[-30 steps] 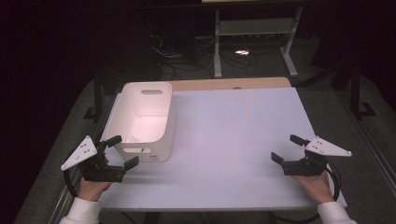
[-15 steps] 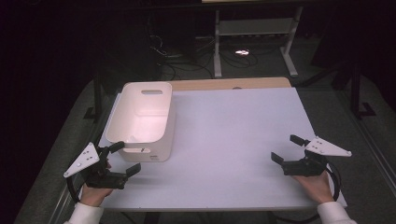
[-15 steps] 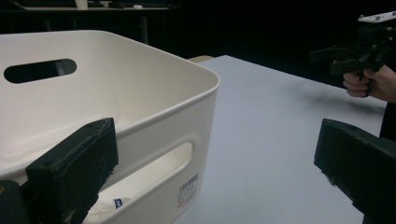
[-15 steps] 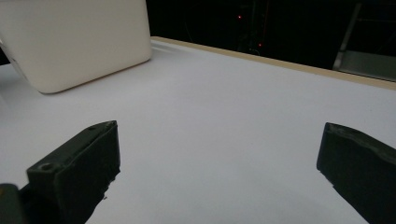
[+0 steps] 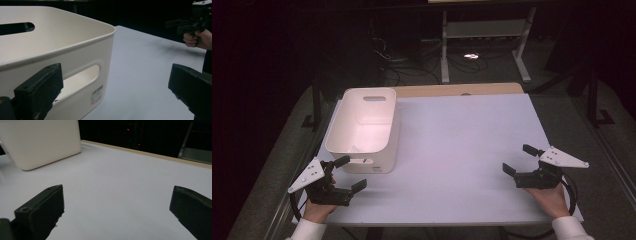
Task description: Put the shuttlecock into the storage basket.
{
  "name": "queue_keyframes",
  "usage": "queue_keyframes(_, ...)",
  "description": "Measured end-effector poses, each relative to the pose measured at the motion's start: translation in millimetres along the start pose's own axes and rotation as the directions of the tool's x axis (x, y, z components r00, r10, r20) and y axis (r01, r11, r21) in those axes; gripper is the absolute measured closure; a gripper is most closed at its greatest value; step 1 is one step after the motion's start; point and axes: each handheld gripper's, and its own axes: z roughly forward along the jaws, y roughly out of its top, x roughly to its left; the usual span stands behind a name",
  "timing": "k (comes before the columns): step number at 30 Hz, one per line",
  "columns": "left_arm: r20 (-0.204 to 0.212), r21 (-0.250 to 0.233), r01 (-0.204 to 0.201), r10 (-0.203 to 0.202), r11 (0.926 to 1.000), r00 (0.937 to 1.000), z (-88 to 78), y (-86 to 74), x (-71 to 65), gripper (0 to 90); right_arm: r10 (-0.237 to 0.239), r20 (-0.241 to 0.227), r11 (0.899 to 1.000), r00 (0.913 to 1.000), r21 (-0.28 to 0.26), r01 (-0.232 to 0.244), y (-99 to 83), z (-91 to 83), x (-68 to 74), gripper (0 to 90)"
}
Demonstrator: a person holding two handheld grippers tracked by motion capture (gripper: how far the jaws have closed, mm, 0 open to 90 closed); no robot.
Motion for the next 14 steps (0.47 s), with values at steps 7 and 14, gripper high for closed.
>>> queue_keyframes(7, -0.016, -0.001, 0.016, -0.016, 0.9999, 0.9997, -0.7, -5.8, 1.6, 0.0, -0.001, -0.001, 1.000, 1.0000, 0.002, 0.001, -0.2, 0.3, -0.3, 0.0)
queue_keyframes(14, -0.012, 0.008, 0.013, -0.013, 0.9999, 0.9998, 0.4, -10.0, 1.0, 0.0, -0.003, -0.002, 1.000, 1.0000, 0.001, 0.003, 0.1, 0.2, -0.4, 0.0)
